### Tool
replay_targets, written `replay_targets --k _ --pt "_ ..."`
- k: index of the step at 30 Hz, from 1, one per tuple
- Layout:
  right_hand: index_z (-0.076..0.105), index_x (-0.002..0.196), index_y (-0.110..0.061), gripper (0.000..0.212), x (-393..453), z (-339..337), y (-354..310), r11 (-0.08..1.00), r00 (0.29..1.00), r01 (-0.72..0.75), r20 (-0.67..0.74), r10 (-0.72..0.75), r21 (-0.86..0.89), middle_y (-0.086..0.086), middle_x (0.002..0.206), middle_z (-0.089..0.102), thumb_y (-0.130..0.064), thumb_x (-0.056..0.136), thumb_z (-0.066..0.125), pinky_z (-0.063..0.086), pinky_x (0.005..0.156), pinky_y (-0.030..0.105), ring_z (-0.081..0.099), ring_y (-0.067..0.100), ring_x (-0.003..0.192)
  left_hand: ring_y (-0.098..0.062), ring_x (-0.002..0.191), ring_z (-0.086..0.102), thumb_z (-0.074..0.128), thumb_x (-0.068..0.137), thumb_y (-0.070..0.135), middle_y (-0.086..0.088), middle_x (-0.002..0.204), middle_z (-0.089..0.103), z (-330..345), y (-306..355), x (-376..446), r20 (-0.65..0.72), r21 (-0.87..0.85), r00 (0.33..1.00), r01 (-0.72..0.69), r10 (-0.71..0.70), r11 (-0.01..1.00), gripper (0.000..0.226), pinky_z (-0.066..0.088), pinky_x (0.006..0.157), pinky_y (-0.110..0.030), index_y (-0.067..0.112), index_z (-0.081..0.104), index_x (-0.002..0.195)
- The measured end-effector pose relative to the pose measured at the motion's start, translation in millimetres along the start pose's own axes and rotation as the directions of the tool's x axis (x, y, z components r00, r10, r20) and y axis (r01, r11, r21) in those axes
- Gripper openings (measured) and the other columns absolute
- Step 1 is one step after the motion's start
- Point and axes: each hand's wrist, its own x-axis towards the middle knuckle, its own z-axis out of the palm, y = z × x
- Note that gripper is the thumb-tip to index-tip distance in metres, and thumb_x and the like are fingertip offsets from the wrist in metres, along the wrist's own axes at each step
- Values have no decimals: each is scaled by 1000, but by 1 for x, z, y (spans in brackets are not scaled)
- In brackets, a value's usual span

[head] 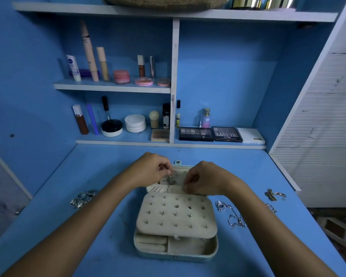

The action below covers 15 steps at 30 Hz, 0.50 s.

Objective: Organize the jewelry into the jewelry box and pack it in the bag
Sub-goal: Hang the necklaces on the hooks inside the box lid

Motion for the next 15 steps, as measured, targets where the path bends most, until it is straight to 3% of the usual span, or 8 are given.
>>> replay_targets --k 6,10,15 --pt "74 87 -33 4 -2 1 0 999 999 32 22 -32 -12 -19 84 66 -29 87 73 45 69 14 61 -1 82 4 69 52 71 90 22 13 81 59 8 -8 5 -2 98 1000 -29 29 995 10 34 60 -8 20 78 97" --pt "72 86 -33 5 -3 0 0 998 999 51 19 -51 -22 -18 84 65 -28 89 72 41 64 12 58 -2 77 -2 79 55 72 89 27 12 88 62 10 -12 7 -30 122 999 -31 35 992 16 45 73 -20 23 76 104" --pt "68 85 -33 8 -3 0 1 995 996 85 10 -84 -59 -12 89 66 -28 90 69 40 63 13 57 1 77 -7 96 45 52 98 19 17 92 50 10 -8 4 68 227 997 -45 30 973 31 42 88 -27 31 70 122"
